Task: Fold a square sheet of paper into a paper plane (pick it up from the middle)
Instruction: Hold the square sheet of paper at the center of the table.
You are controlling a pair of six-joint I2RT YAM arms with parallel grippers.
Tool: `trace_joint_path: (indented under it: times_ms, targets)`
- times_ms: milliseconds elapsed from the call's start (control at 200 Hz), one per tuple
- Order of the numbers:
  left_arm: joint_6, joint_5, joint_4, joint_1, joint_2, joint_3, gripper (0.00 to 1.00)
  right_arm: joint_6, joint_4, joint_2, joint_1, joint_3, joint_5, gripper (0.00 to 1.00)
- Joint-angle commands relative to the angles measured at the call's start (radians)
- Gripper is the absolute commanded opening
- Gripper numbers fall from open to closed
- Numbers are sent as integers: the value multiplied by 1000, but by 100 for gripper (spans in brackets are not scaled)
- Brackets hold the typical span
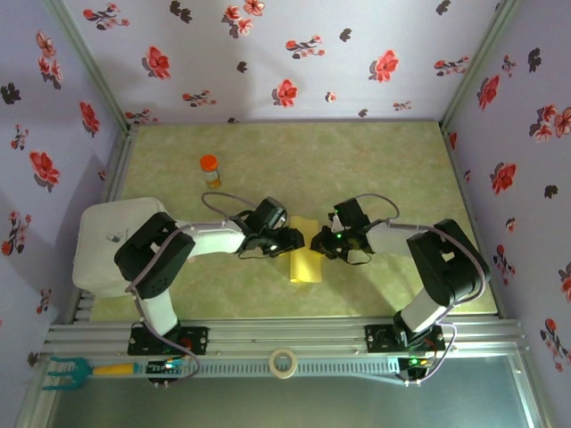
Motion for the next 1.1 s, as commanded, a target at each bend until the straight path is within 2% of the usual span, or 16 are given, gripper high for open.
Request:
trace_joint_path:
  times_ms: [0,165,330,460,550,735,1095]
  targets:
    - [29,8,-35,-7,31,24,49,28,7,-15,-2,-28,29,19]
    - [32,-19,-78,-7,43,33,47,49,41,-35,-2,-25,9,24]
    - [34,-59,-132,-7,49,46,44,67,42,-131,-11,-5,6,33]
    - [34,-73,-158,-8,46,51,44,-6,-189,-265,-31,33,178,33]
    - [30,-93,-171,-7,41,51,44,-13,-263,-350,-69,17,250,33]
    - [28,-111,-195,-7,43,62,40,36,-228,-440,-144,-71,237,33]
    - [16,-165,-227,-8,32,65,42,64,-174,-412,-151,-106,191,33]
